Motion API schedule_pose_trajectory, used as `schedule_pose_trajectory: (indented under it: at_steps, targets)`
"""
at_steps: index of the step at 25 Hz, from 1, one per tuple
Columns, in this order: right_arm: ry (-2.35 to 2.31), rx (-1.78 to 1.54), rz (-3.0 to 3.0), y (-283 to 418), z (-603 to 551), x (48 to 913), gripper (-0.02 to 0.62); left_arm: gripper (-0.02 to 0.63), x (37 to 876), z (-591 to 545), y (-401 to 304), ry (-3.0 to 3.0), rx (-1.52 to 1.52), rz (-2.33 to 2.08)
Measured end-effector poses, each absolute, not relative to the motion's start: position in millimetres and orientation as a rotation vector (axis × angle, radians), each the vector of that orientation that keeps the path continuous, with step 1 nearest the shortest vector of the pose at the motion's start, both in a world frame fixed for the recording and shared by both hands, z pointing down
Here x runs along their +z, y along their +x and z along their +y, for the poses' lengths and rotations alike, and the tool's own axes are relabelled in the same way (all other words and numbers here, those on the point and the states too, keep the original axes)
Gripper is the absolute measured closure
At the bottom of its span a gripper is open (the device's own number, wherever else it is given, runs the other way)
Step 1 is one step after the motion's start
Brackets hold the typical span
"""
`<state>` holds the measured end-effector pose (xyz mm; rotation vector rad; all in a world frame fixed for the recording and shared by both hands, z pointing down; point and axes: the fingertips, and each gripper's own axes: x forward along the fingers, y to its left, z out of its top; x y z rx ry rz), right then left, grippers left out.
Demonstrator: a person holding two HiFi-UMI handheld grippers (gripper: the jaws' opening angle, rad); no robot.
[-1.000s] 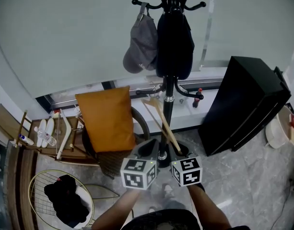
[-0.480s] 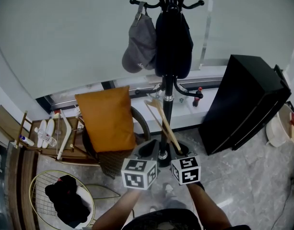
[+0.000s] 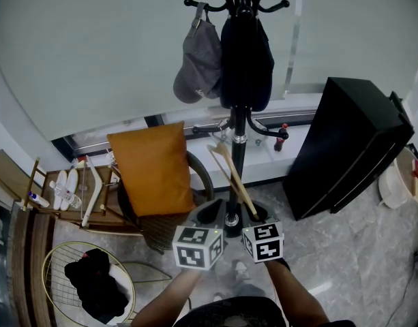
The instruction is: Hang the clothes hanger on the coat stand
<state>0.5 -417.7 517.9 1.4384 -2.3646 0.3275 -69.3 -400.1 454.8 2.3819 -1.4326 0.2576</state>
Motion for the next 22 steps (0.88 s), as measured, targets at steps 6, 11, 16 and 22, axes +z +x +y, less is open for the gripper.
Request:
schedule_pose_trajectory:
  at_steps: [6,11,16,22]
  targets:
    - [1.443,0.354,-2.353,1,-418,525,0.56,0.601,455,-400,-71,2.381,0.261,-1.439]
    - [1.437,0.359,-2.349,0,-418,529,0.56,0.601,457,-398,-73,2.374,0.265,-1.44]
    - [1.435,0.359,-2.34,0,-418,533,0.56,0.601,458,-397,-75,2.368,0.265,-1.445]
    - [1.428,0.376,-2.337,-2,-419,536,0.558,0.601,460,-396,-75,2.366,0.269,-1.444]
